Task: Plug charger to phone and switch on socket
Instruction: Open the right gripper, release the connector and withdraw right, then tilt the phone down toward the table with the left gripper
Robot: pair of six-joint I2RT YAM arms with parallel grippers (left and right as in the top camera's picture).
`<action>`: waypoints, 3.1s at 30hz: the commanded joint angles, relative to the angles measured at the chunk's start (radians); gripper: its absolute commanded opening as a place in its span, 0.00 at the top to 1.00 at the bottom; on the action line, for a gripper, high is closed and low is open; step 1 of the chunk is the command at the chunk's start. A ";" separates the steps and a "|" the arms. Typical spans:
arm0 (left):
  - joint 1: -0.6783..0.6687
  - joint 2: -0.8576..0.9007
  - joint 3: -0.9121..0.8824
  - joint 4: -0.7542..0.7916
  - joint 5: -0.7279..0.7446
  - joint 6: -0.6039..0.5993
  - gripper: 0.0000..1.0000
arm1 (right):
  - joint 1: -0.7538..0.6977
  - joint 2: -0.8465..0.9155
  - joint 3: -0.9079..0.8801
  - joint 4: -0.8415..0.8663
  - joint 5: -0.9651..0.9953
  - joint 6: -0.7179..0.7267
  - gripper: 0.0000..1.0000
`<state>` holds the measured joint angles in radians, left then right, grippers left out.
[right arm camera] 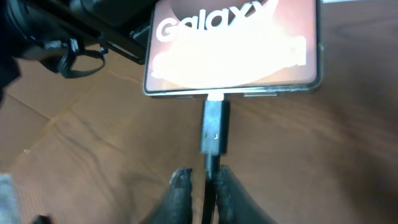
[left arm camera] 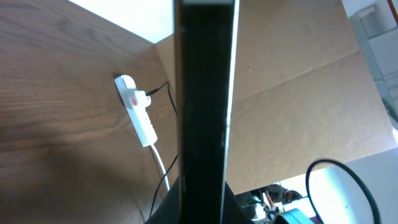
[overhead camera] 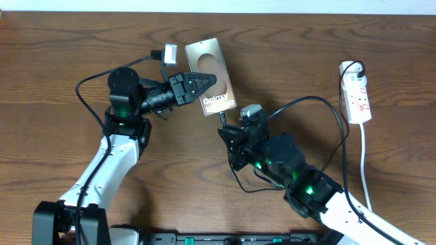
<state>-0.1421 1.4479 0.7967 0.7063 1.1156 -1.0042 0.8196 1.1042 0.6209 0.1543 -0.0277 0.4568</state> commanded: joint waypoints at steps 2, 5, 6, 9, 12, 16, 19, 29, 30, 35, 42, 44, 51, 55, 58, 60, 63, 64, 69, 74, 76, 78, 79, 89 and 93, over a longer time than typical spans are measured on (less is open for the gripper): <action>-0.008 -0.010 0.019 0.012 0.019 0.037 0.93 | 0.007 0.025 0.014 0.018 0.040 -0.010 0.99; -0.008 -0.010 0.019 0.012 0.048 0.047 0.93 | 0.006 0.026 0.014 0.037 0.083 -0.010 0.99; -0.008 -0.010 0.019 0.012 0.053 0.047 0.93 | 0.006 0.026 0.014 0.051 0.094 -0.010 0.99; -0.008 -0.010 0.019 0.012 0.066 0.047 0.93 | 0.006 0.026 0.014 0.120 0.101 -0.029 0.99; -0.014 -0.010 0.019 0.012 0.078 0.051 0.92 | 0.006 0.026 0.014 0.183 0.101 -0.029 0.99; -0.034 -0.010 0.019 0.012 0.078 0.066 0.93 | 0.007 0.026 0.014 0.167 0.096 -0.028 0.99; -0.045 -0.010 0.019 0.012 0.078 0.070 0.93 | 0.007 0.029 0.014 0.122 0.093 -0.016 0.99; -0.047 -0.010 0.019 0.012 0.088 0.073 0.93 | -0.013 0.027 0.027 0.144 0.047 0.008 0.99; -0.047 -0.010 0.019 0.012 0.089 0.073 0.93 | -0.014 0.027 0.027 0.157 0.056 -0.008 0.99; -0.047 -0.010 0.019 0.012 0.105 0.072 0.93 | -0.041 0.020 0.040 0.237 0.053 -0.035 0.99; -0.047 -0.010 0.019 0.012 0.100 0.073 0.93 | -0.036 0.005 0.040 0.177 -0.002 -0.021 0.67; -0.047 -0.010 0.019 0.012 0.100 0.073 0.93 | -0.036 -0.011 0.040 0.146 -0.044 -0.020 0.59; -0.047 -0.010 0.019 -0.038 0.043 0.127 0.93 | -0.036 -0.141 0.040 -0.068 -0.084 -0.020 0.32; -0.058 -0.008 0.019 -0.187 0.009 0.229 0.93 | -0.037 -0.263 0.040 -0.229 -0.041 -0.021 0.25; -0.079 0.010 0.019 -0.301 0.009 0.332 0.92 | -0.037 -0.379 0.040 -0.380 0.027 -0.020 0.19; -0.085 0.039 0.019 -0.340 0.009 0.385 0.93 | -0.037 -0.450 0.040 -0.462 0.057 -0.020 0.16; -0.086 0.100 0.019 -0.350 0.009 0.404 0.93 | -0.037 -0.550 0.040 -0.563 0.094 -0.020 0.15; -0.086 0.127 0.019 -0.350 0.009 0.417 0.92 | -0.037 -0.576 0.040 -0.587 0.103 -0.020 0.14; -0.086 0.269 0.019 -0.341 0.009 0.455 0.92 | -0.037 -0.675 0.040 -0.667 0.121 -0.019 0.12; -0.086 0.373 0.019 -0.339 0.009 0.475 0.92 | -0.037 -0.681 0.040 -0.704 0.127 -0.016 0.11; -0.086 0.396 0.019 -0.339 0.003 0.477 0.92 | -0.037 -0.681 0.040 -0.718 0.127 -0.016 0.11; -0.086 0.411 0.019 -0.343 -0.015 0.490 0.91 | -0.037 -0.681 0.040 -0.731 0.127 -0.016 0.11; -0.086 0.418 0.019 -0.352 -0.032 0.496 0.89 | -0.037 -0.681 0.040 -0.734 0.127 -0.016 0.10; -0.086 0.428 0.019 -0.460 -0.140 0.552 0.88 | -0.037 -0.681 0.040 -0.756 0.126 -0.015 0.09; -0.086 0.429 0.019 -0.467 -0.142 0.566 0.87 | -0.036 -0.681 0.040 -0.785 0.126 0.000 0.09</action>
<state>-0.2291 1.8721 0.8085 0.2359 0.9672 -0.4740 0.7883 0.4252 0.6453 -0.6205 0.0868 0.4412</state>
